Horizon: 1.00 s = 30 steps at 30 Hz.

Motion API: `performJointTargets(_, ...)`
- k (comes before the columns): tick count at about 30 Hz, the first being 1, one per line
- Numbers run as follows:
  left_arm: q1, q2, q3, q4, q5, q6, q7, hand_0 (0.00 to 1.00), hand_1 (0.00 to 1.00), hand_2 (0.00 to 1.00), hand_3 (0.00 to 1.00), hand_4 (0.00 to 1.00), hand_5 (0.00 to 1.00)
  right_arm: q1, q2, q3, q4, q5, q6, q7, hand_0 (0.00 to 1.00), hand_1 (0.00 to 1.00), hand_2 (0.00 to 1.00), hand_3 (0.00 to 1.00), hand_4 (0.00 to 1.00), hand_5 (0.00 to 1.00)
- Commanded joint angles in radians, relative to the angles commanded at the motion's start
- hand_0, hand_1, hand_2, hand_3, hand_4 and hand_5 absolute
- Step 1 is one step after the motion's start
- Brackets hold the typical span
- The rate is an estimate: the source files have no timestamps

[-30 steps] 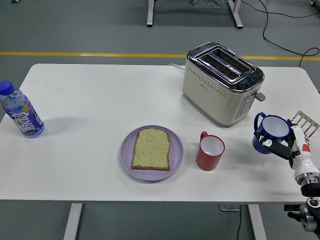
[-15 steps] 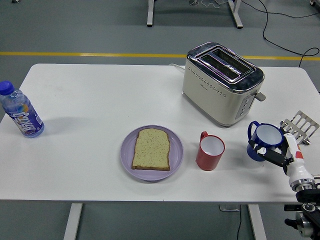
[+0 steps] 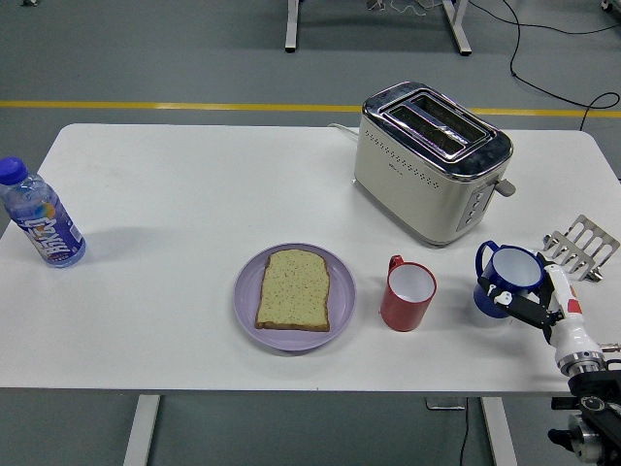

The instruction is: Pick up the cup,pour liquid into bread,place the cup on the desk

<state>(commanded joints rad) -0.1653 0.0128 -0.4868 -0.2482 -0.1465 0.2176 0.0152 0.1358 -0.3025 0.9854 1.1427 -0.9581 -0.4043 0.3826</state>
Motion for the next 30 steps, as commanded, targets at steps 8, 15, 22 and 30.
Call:
performJointTargets(8, 0.002, -0.001, -0.007, -0.001, 0.015, 0.002, 0.009, 0.69, 0.756, 0.773, 0.611, 0.396, 0.998, 0.007, 0.01, -0.007, -0.03, 0.015, 0.009, 0.055, 0.43, 0.397, 0.523, 0.516, 0.693, 0.002)
performJointTargets(15, 0.004, -0.003, -0.015, -0.001, 0.028, 0.004, 0.015, 0.69, 0.756, 0.773, 0.611, 0.396, 0.998, 0.017, 0.016, -0.021, -0.06, 0.024, 0.011, 0.081, 0.435, 0.401, 0.526, 0.515, 0.696, 0.002)
performJointTargets(22, 0.004, -0.003, -0.021, -0.001, 0.038, 0.005, 0.019, 0.69, 0.756, 0.773, 0.611, 0.396, 0.998, 0.028, 0.022, -0.031, -0.094, 0.03, 0.009, 0.092, 0.437, 0.404, 0.527, 0.516, 0.696, 0.002)
performJointTargets(30, 0.005, -0.003, -0.018, -0.001, 0.038, 0.004, 0.02, 0.69, 0.756, 0.773, 0.611, 0.396, 0.998, 0.044, 0.032, -0.047, -0.136, 0.034, 0.006, 0.111, 0.44, 0.406, 0.528, 0.515, 0.697, 0.002)
